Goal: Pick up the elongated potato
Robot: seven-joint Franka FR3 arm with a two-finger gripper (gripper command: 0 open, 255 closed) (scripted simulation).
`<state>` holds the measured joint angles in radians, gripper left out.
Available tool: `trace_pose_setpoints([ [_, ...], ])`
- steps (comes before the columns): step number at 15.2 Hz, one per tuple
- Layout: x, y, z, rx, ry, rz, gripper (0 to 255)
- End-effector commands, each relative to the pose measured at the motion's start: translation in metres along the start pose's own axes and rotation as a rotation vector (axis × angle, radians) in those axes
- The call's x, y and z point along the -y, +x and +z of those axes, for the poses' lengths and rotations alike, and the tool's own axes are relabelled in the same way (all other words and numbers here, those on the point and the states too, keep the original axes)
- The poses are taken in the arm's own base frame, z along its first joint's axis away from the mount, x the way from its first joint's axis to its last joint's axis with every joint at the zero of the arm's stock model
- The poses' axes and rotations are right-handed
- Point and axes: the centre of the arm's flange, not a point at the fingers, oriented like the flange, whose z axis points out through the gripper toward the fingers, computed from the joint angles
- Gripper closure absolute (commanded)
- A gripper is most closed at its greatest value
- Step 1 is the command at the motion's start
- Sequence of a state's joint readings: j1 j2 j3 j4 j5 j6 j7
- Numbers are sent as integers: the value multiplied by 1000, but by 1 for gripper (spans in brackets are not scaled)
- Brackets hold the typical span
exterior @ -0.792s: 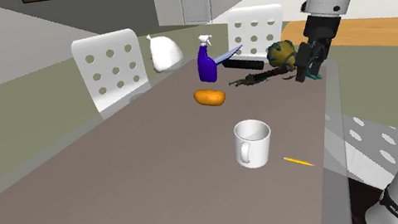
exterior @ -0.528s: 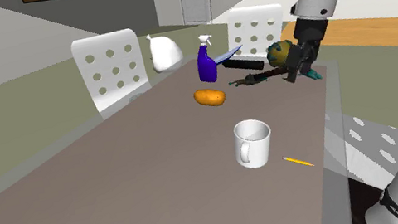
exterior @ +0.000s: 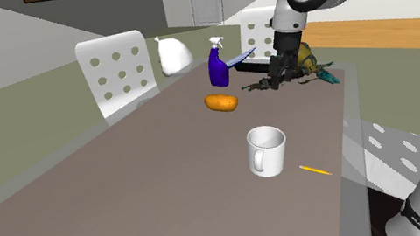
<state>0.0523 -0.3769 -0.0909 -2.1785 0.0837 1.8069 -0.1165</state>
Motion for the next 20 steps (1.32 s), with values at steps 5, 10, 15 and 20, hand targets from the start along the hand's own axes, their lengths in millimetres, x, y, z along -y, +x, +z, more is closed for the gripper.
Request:
trace_pose_setpoints([
  [5, -1, 78, 27, 26, -22, -75, 0],
  [10, 3, 143, 51, 49, -39, -137, 0],
  [15, 11, 207, 76, 71, -57, -199, 0],
  [20, 12, 227, 100, 78, -62, -219, 0],
])
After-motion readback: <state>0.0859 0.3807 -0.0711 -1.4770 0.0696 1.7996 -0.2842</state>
